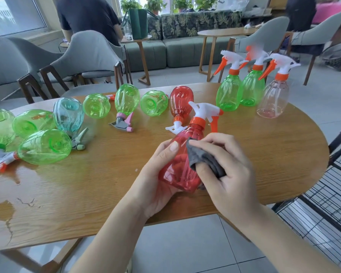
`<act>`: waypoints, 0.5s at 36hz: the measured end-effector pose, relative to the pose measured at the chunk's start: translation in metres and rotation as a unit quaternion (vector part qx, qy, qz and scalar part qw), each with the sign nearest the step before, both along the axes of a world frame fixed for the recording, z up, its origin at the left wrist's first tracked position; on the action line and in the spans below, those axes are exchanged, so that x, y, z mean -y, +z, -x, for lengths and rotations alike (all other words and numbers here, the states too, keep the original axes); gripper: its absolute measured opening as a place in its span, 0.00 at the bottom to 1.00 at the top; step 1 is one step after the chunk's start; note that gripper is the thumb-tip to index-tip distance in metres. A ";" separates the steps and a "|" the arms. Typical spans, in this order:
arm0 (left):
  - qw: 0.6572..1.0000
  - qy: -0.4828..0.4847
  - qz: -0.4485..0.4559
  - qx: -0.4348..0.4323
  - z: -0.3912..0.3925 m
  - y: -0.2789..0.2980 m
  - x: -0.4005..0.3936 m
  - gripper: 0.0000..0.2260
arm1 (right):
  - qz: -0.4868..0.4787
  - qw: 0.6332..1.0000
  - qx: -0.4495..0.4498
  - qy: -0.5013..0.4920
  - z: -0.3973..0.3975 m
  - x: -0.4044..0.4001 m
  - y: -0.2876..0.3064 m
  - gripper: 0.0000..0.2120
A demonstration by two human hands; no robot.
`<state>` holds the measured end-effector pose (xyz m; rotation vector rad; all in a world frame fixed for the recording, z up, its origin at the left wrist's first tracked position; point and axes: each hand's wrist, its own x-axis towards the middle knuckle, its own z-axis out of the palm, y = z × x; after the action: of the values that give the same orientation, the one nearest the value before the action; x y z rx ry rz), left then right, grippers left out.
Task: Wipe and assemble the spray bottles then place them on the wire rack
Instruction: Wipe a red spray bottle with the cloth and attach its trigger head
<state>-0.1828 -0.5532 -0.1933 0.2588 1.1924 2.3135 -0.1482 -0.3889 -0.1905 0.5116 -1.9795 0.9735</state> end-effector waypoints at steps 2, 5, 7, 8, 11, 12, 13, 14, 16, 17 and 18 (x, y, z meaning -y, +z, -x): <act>1.000 0.002 -0.004 -0.004 0.000 0.001 0.000 0.39 | 0.005 1.000 0.015 -0.004 0.002 -0.003 0.003 0.13; 1.000 0.006 0.015 0.001 -0.001 0.001 -0.002 0.38 | 0.045 0.997 0.051 -0.023 0.003 -0.006 0.009 0.12; 0.999 0.016 0.029 0.009 -0.001 0.003 -0.003 0.42 | 0.044 0.997 0.061 -0.028 0.002 -0.005 0.010 0.12; 0.999 0.022 0.028 0.012 -0.002 0.004 -0.003 0.43 | 0.029 0.998 0.054 -0.025 0.001 -0.004 0.009 0.12; 0.999 0.027 0.006 0.036 0.000 0.004 -0.003 0.40 | -0.024 1.000 0.013 0.009 -0.006 0.002 0.003 0.13; 0.999 0.028 -0.001 0.047 0.000 0.003 -0.002 0.37 | -0.043 0.999 -0.002 0.027 -0.008 0.004 0.000 0.13; 0.998 0.029 -0.006 0.058 -0.001 0.003 -0.002 0.33 | -0.068 0.996 -0.019 0.045 -0.010 0.007 -0.003 0.12; 0.997 0.026 -0.010 0.068 -0.001 0.003 -0.001 0.29 | -0.100 0.992 -0.037 0.060 -0.012 0.010 -0.006 0.11; 0.995 -0.014 -0.041 0.088 -0.003 0.003 0.000 0.24 | -0.164 0.982 -0.066 0.073 -0.012 0.011 -0.010 0.11; 0.993 -0.030 -0.056 0.095 -0.004 0.004 0.000 0.24 | -0.186 0.977 -0.075 0.070 -0.011 0.010 -0.011 0.11; 0.992 -0.039 -0.068 0.100 -0.004 0.004 0.000 0.24 | -0.198 0.975 -0.082 0.064 -0.010 0.008 -0.011 0.11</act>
<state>-0.1788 -0.5536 -0.1889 0.1161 0.9125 2.2942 -0.1380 -0.3967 -0.2020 0.9202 -2.0115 0.5866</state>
